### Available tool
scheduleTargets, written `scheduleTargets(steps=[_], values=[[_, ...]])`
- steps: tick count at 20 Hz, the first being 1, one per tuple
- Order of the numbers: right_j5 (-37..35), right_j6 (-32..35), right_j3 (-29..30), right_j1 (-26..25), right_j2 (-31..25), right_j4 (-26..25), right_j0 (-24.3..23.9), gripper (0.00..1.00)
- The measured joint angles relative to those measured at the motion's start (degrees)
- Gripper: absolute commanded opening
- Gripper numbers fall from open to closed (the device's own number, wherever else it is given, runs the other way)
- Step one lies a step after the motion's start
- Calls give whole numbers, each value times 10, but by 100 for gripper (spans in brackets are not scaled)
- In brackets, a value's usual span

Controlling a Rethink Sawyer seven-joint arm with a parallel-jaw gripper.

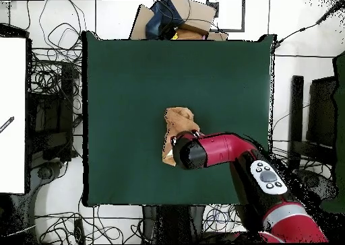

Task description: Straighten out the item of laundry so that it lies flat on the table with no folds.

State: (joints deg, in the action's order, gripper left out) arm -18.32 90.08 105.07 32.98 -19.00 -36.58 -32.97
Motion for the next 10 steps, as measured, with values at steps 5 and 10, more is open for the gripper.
scheduleTargets(steps=[5,10], values=[[2,0,-10,-18,0,-12,1,100],[3,0,-13,-21,0,-13,3,100]])
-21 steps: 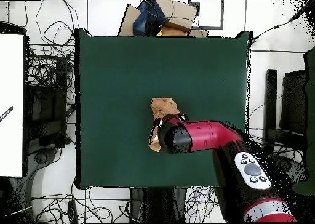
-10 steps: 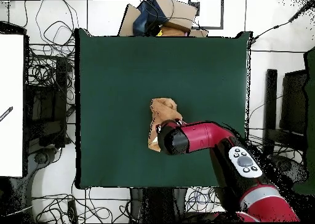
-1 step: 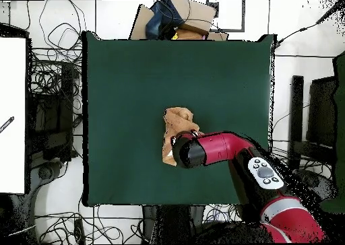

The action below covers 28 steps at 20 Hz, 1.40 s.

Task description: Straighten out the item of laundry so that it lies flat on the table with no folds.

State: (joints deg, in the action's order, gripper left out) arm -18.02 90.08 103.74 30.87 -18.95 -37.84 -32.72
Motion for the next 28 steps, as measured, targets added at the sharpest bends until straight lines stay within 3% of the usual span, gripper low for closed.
scheduleTargets(steps=[11,12,28], values=[[8,0,0,7,2,0,6,100],[8,0,0,8,2,0,6,0],[8,0,0,17,0,9,5,0]])
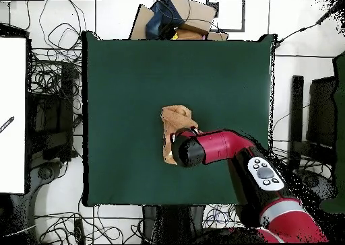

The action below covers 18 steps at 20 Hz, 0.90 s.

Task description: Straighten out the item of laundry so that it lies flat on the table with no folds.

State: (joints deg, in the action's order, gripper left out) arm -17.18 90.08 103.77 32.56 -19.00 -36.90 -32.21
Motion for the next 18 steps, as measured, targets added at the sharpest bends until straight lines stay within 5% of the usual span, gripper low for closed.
scheduleTargets(steps=[18], values=[[16,0,1,32,-2,64,1,0]])
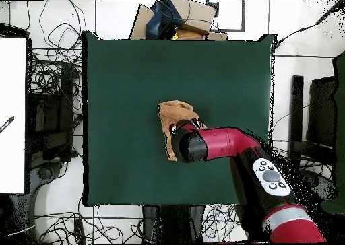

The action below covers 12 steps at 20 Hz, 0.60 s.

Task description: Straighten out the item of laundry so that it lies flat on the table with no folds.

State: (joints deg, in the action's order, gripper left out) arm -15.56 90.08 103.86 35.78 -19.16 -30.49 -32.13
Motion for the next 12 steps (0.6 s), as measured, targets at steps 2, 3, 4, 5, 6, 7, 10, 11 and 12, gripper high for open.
scheduleTargets(steps=[2,3,4,5,6,7,10,11,12], values=[[3,0,0,2,0,5,0,0],[5,0,0,3,0,8,0,0],[6,0,0,4,0,10,0,0],[8,0,0,6,0,14,1,0],[10,0,0,8,0,16,2,0],[10,0,0,9,0,18,3,0],[11,0,0,12,0,27,9,0],[11,0,0,13,0,31,11,0],[11,0,1,13,0,33,11,0]])
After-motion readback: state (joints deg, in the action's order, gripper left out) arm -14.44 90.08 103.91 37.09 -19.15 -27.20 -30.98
